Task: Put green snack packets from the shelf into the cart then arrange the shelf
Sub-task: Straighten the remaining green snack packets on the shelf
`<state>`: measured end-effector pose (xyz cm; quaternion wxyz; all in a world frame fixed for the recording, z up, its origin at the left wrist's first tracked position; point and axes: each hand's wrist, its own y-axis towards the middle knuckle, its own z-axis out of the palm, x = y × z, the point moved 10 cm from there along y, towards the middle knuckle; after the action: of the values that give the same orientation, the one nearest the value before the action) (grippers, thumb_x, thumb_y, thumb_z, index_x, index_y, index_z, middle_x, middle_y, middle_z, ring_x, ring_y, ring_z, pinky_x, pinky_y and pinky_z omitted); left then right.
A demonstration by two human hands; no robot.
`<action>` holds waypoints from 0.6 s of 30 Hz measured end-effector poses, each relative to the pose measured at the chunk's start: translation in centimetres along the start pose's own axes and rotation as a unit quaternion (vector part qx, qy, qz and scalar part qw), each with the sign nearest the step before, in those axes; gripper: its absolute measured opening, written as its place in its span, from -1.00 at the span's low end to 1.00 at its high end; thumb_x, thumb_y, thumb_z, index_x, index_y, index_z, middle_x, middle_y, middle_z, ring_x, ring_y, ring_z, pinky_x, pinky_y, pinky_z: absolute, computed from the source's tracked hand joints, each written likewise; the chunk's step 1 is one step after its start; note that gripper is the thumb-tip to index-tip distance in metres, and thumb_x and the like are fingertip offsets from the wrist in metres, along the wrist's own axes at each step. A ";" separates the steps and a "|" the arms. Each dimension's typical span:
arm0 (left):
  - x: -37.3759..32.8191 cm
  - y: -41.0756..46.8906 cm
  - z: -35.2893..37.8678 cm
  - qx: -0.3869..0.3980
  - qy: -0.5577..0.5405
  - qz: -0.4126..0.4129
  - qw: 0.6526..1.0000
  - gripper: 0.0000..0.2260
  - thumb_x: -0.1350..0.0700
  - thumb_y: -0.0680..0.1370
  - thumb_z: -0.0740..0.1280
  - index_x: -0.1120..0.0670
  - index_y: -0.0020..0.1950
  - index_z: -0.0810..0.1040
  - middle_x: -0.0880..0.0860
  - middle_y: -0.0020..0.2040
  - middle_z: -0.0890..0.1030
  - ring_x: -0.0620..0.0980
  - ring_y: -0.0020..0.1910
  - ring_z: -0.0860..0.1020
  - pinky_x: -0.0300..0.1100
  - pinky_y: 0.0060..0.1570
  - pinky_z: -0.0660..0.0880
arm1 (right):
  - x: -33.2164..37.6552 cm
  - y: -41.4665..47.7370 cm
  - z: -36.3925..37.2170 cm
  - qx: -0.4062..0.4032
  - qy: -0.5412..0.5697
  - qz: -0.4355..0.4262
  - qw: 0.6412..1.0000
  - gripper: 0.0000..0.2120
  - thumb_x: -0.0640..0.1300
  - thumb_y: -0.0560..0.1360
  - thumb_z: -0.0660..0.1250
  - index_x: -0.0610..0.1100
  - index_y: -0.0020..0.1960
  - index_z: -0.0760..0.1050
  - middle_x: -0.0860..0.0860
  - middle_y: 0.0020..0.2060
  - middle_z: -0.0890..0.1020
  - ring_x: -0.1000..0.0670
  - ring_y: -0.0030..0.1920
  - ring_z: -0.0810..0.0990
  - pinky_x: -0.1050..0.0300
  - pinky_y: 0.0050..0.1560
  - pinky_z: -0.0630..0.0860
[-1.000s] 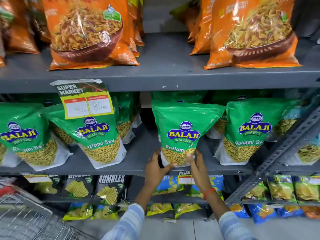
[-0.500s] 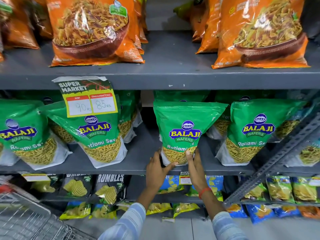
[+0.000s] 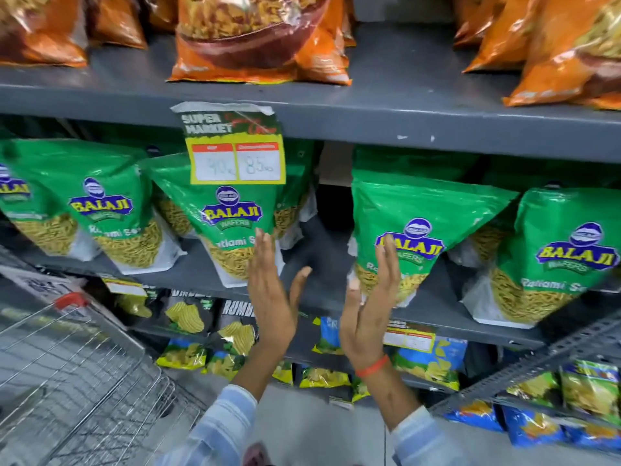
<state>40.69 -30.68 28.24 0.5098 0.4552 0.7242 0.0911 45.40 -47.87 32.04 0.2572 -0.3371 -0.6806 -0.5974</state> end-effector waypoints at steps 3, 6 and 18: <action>4.9 1.6 -4.0 -0.064 0.019 -0.069 0.995 -0.23 -0.20 0.49 0.19 0.02 0.51 -0.16 0.06 0.54 0.01 -0.17 0.54 -0.09 -0.09 0.53 -0.09 | -0.6 -0.3 5.1 0.058 0.014 0.022 0.998 -0.54 -0.04 0.57 0.04 -0.13 0.43 0.13 0.06 0.44 0.19 0.02 0.50 0.13 0.18 0.49 0.10; 10.7 3.4 -6.2 -0.044 -0.040 -0.116 0.991 -0.10 -0.16 0.42 0.34 -0.11 0.49 -0.25 0.05 0.54 -0.04 -0.15 0.54 -0.04 0.03 0.51 0.07 | -2.6 -1.2 10.5 0.115 0.015 0.070 0.991 -0.48 0.12 0.55 0.04 -0.05 0.45 0.11 0.02 0.47 0.20 0.06 0.49 0.15 0.17 0.49 0.12; 22.0 3.3 1.7 0.381 -0.115 -0.238 0.886 -0.24 -0.36 0.20 0.41 0.05 0.26 0.44 0.01 0.22 0.56 0.02 0.24 0.50 -0.08 0.16 0.46 | -8.3 -4.6 18.3 0.134 0.017 0.247 0.959 -0.69 0.19 0.38 0.28 0.18 0.09 0.38 0.20 0.02 0.57 0.35 0.06 0.51 0.45 0.07 0.41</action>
<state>42.55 -12.85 15.00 0.3834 0.4357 0.7261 -0.3687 48.18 -31.40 19.99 0.4516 -0.4470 -0.6453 -0.4241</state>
